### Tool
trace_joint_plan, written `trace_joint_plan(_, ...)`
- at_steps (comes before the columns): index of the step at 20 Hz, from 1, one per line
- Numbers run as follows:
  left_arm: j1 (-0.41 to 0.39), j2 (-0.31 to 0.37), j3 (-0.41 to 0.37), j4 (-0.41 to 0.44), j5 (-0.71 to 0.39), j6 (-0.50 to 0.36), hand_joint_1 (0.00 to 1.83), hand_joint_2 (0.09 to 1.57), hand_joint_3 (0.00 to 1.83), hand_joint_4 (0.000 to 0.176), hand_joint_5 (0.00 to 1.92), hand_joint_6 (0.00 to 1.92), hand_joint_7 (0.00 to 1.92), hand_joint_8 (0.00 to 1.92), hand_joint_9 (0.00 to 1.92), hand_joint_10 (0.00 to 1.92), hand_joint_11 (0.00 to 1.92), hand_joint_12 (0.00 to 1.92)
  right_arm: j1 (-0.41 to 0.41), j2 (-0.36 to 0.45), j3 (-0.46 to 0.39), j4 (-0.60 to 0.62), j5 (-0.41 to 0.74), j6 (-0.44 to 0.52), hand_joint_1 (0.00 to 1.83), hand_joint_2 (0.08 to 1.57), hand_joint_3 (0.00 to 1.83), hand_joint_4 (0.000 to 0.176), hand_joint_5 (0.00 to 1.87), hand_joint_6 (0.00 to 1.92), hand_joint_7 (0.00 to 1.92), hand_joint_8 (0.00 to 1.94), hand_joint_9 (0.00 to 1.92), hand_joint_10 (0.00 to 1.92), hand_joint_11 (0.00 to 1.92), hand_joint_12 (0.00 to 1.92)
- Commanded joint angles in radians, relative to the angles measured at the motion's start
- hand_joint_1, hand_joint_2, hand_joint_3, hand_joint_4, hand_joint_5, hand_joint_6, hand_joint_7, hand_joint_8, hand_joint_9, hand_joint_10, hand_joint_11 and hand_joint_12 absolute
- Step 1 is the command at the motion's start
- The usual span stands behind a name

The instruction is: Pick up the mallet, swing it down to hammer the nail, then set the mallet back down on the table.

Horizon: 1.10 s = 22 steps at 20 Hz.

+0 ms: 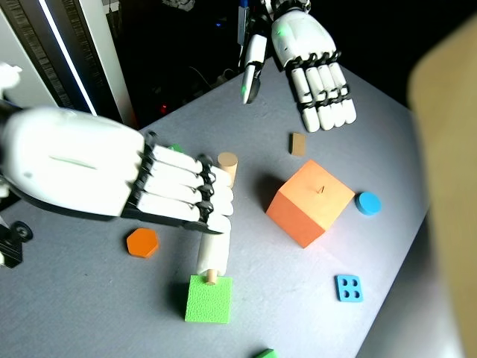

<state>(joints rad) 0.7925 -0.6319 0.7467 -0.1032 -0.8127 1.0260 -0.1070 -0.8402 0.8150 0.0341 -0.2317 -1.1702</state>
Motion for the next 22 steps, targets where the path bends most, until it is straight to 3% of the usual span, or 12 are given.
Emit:
trace_joint_plan(1, -0.001, 0.006, 0.015, 0.027, -0.115, -0.040, 0.00, 1.22, 0.00, 0.000, 0.03, 0.01, 0.03, 0.01, 0.02, 0.01, 0.00, 0.00, 0.017, -0.002, 0.016, 0.000, 0.056, 0.015, 1.21, 0.98, 0.00, 0.000, 0.00, 0.00, 0.00, 0.00, 0.00, 0.00, 0.01, 0.02)
trace_joint_plan(3, 0.016, 0.004, 0.052, 0.104, -0.117, -0.123, 0.00, 1.22, 0.00, 0.000, 0.03, 0.01, 0.03, 0.01, 0.02, 0.01, 0.00, 0.00, 0.028, -0.044, 0.057, -0.001, 0.041, 0.016, 1.25, 1.00, 0.00, 0.000, 0.00, 0.00, 0.00, 0.00, 0.00, 0.00, 0.01, 0.02)
trace_joint_plan(5, 0.031, -0.002, 0.080, 0.131, -0.143, -0.148, 0.00, 1.22, 0.00, 0.000, 0.02, 0.01, 0.01, 0.00, 0.00, 0.00, 0.00, 0.00, 0.049, -0.082, 0.085, -0.002, 0.004, 0.018, 1.31, 1.01, 0.01, 0.000, 0.00, 0.00, 0.00, 0.00, 0.00, 0.00, 0.00, 0.00)
trace_joint_plan(6, 0.037, -0.006, 0.090, 0.134, -0.153, -0.152, 0.00, 1.22, 0.00, 0.000, 0.02, 0.00, 0.01, 0.00, 0.00, 0.00, 0.00, 0.00, 0.051, -0.095, 0.094, -0.046, -0.009, 0.074, 1.31, 1.01, 0.00, 0.000, 0.00, 0.00, 0.00, 0.00, 0.00, 0.00, 0.00, 0.00)
trace_joint_plan(7, 0.051, -0.018, 0.108, 0.142, -0.172, -0.165, 0.00, 1.22, 0.00, 0.000, 0.01, 0.00, 0.00, 0.00, 0.00, 0.00, 0.00, 0.00, 0.054, -0.119, 0.100, -0.307, -0.044, 0.312, 1.35, 1.01, 0.00, 0.000, 0.00, 0.00, 0.00, 0.00, 0.00, 0.00, 0.01, 0.01)
trace_joint_plan(9, 0.069, -0.051, 0.140, 0.153, -0.204, -0.197, 0.00, 1.22, 0.00, 0.000, 0.01, 0.01, 0.00, 0.00, 0.00, 0.00, 0.00, 0.00, 0.055, -0.156, 0.109, -0.555, -0.091, 0.536, 1.31, 1.02, 0.00, 0.000, 0.00, 0.00, 0.00, 0.00, 0.00, 0.00, 0.06, 0.03)
trace_joint_plan(13, 0.072, -0.113, 0.188, 0.192, -0.220, -0.233, 0.00, 1.22, 0.00, 0.000, 0.02, 0.01, 0.00, 0.00, 0.00, 0.00, 0.00, 0.00, 0.070, -0.220, 0.140, -0.566, -0.139, 0.593, 1.30, 1.03, 0.01, 0.000, 0.01, 0.00, 0.00, 0.00, 0.00, 0.00, 0.07, 0.04)
trace_joint_plan(21, 0.081, -0.132, 0.219, 0.191, -0.167, -0.190, 0.00, 1.22, 0.00, 0.000, 0.00, 0.00, 0.00, 0.00, 0.00, 0.00, 0.00, 0.00, 0.017, -0.324, 0.214, -0.567, -0.185, 0.610, 1.29, 1.01, 0.00, 0.000, 0.00, 0.00, 0.00, 0.00, 0.00, 0.00, 0.08, 0.07)
trace_joint_plan(22, 0.081, -0.138, 0.224, 0.188, -0.166, -0.186, 0.00, 1.22, 0.00, 0.000, 0.01, 0.00, 0.01, 0.00, 0.00, 0.00, 0.00, 0.00, 0.011, -0.333, 0.227, -0.567, -0.180, 0.610, 1.28, 1.00, 0.01, 0.000, 0.00, 0.00, 0.00, 0.00, 0.00, 0.00, 0.01, 0.21)
